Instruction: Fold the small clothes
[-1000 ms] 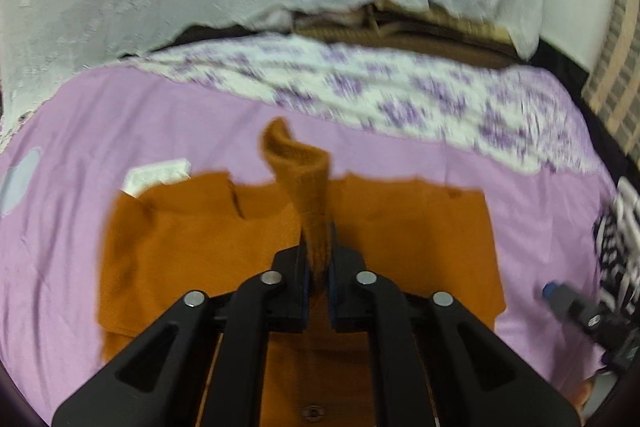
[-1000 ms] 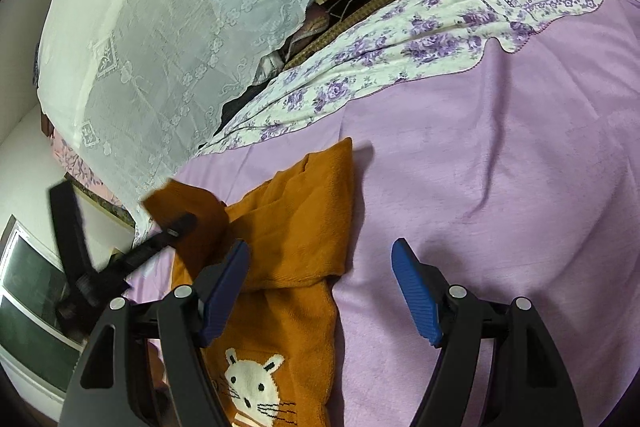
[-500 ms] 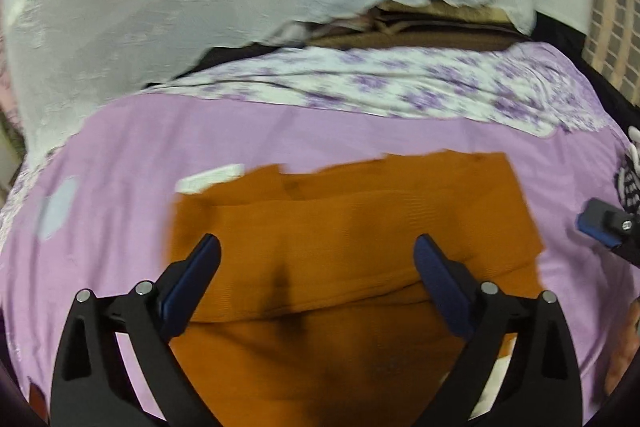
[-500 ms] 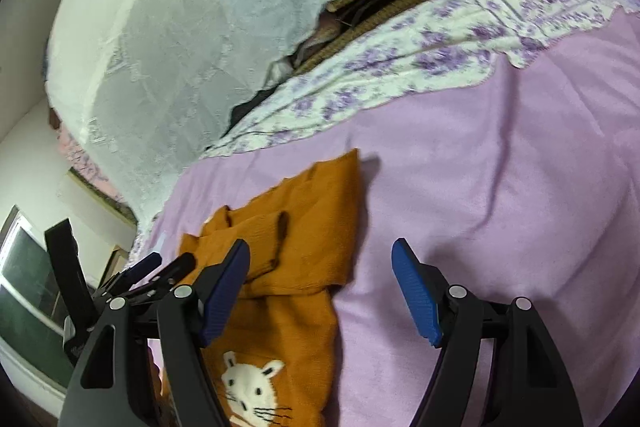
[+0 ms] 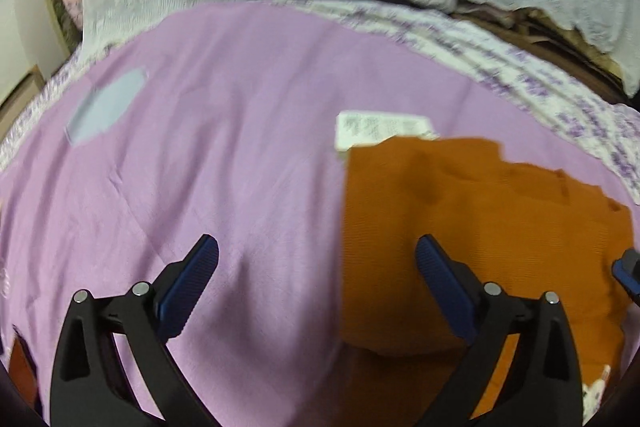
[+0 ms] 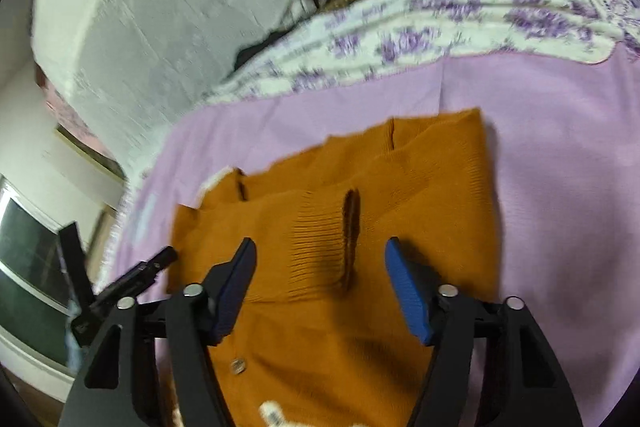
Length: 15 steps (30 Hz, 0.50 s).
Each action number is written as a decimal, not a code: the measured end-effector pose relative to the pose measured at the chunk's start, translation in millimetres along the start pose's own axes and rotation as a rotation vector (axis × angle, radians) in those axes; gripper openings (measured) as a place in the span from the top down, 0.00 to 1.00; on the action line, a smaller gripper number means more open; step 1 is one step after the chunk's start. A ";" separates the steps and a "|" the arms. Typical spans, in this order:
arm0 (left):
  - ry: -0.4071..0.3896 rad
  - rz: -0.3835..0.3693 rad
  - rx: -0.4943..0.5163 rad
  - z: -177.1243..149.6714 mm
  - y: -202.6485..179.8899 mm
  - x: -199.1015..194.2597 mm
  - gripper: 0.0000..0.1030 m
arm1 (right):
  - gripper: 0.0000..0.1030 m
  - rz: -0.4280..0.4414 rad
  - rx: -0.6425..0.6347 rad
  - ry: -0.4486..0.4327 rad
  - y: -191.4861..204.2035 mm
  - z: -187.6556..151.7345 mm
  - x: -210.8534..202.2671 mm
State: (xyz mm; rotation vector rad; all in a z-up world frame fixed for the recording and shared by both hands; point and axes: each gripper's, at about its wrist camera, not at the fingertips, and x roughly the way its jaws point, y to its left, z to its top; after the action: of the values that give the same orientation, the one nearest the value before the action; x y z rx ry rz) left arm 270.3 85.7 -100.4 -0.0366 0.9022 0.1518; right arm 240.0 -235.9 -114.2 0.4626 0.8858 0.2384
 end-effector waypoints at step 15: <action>0.039 -0.023 -0.107 0.1 27.4 23.4 0.04 | 0.96 -0.052 -0.034 -0.071 -21.7 4.1 -1.3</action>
State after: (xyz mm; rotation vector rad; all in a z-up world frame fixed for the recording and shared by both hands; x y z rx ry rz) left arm 280.6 115.4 -117.8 -0.1503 0.9315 0.1781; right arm 242.7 -256.6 -121.5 0.4138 0.8221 0.1877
